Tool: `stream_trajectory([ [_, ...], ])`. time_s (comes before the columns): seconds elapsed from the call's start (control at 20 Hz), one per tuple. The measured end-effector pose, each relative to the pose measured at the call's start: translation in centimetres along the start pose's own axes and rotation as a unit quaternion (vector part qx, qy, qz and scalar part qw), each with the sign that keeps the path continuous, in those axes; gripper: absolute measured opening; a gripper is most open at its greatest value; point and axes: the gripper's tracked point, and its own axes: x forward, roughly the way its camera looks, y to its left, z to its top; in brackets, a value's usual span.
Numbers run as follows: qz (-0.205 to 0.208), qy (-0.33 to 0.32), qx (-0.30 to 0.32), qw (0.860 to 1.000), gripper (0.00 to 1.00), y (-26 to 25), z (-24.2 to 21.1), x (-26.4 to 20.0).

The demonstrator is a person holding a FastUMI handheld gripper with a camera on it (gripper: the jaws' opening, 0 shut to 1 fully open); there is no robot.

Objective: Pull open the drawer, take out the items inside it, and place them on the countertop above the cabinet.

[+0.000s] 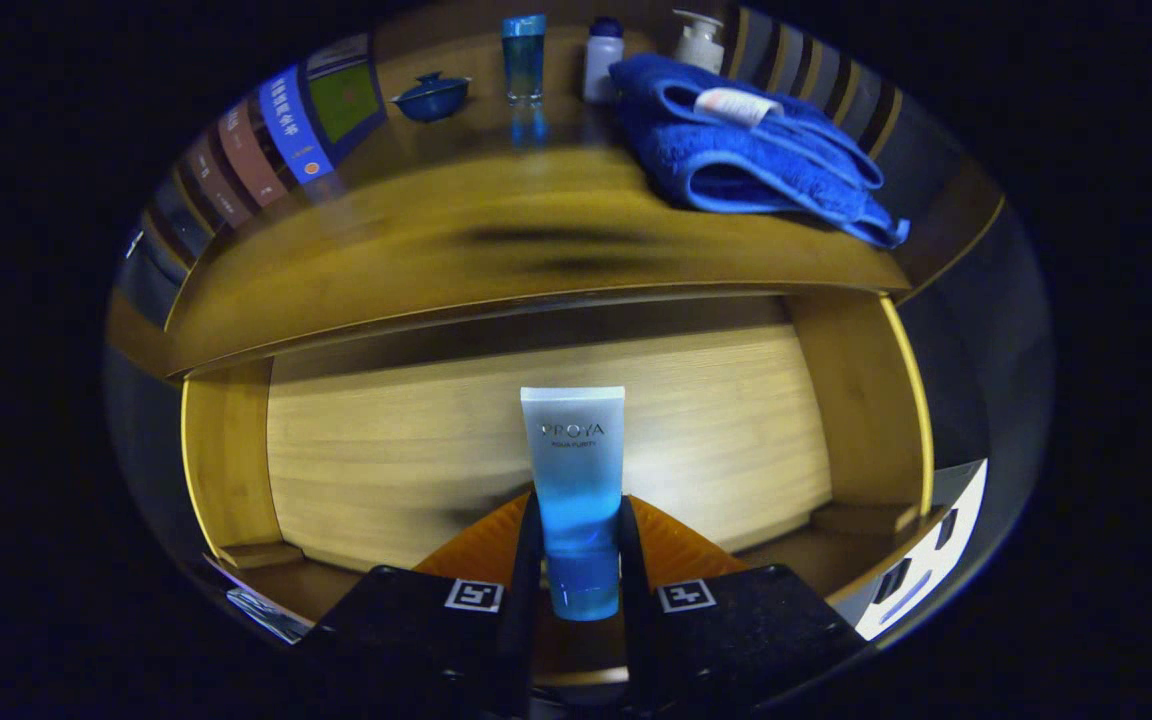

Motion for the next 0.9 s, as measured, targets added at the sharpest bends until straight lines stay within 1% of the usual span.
stream_trajectory([
  [0.2, 0.005, -0.035, 0.004, 0.999, 0.41, 1.4, 3.3, -5.1],
  [0.35, 0.028, -0.054, 0.005, 0.998, 0.41, 2.9, 7.3, -6.8],
  [0.5, 0.050, -0.062, -0.005, 0.997, 0.41, 4.5, 12.0, -6.2],
  [0.65, 0.067, -0.058, -0.014, 0.996, 0.41, 5.6, 15.7, -4.2],
  [0.9, 0.080, -0.041, -0.018, 0.996, 0.41, 5.7, 18.8, -0.2],
])
